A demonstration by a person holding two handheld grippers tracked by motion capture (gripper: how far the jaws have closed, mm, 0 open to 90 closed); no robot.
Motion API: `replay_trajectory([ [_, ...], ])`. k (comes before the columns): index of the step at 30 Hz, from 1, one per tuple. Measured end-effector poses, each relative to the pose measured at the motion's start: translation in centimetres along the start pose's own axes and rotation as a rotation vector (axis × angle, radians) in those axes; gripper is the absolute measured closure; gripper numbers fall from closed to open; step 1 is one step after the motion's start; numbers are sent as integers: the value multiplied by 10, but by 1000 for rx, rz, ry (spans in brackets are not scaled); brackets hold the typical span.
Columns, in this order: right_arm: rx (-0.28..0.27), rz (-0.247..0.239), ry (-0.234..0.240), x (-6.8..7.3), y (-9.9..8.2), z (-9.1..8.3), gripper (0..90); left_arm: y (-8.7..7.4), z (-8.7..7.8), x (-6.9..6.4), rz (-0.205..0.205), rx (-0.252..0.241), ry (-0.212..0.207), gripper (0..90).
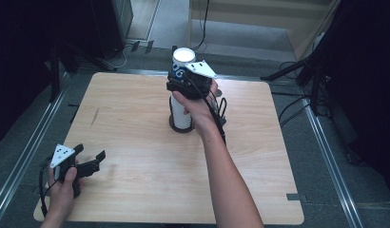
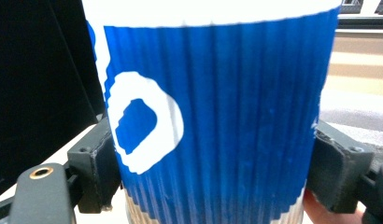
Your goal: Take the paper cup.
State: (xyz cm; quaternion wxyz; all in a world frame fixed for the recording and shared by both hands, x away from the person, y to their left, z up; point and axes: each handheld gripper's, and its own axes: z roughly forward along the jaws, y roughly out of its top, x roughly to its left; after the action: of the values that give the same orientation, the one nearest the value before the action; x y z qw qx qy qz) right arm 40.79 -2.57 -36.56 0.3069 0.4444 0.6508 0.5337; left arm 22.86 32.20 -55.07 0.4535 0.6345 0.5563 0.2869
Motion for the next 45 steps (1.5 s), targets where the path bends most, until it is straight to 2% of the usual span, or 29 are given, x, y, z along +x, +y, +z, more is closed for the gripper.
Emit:
replay_trajectory([
  [11,-23,-20,-2,1,11,-6,175,0,0,0,2,2,1,99],
  [16,-55,-23,2,4,23,-11,178,0,0,0,2,2,1,99],
  [25,-75,-32,-5,6,38,-18,181,0,0,0,3,-2,1,99],
  [32,-93,-18,-2,6,56,-28,182,0,0,-1,4,-1,1,99],
  [45,-145,-9,4,4,77,-46,182,0,0,-1,5,-1,0,99],
])
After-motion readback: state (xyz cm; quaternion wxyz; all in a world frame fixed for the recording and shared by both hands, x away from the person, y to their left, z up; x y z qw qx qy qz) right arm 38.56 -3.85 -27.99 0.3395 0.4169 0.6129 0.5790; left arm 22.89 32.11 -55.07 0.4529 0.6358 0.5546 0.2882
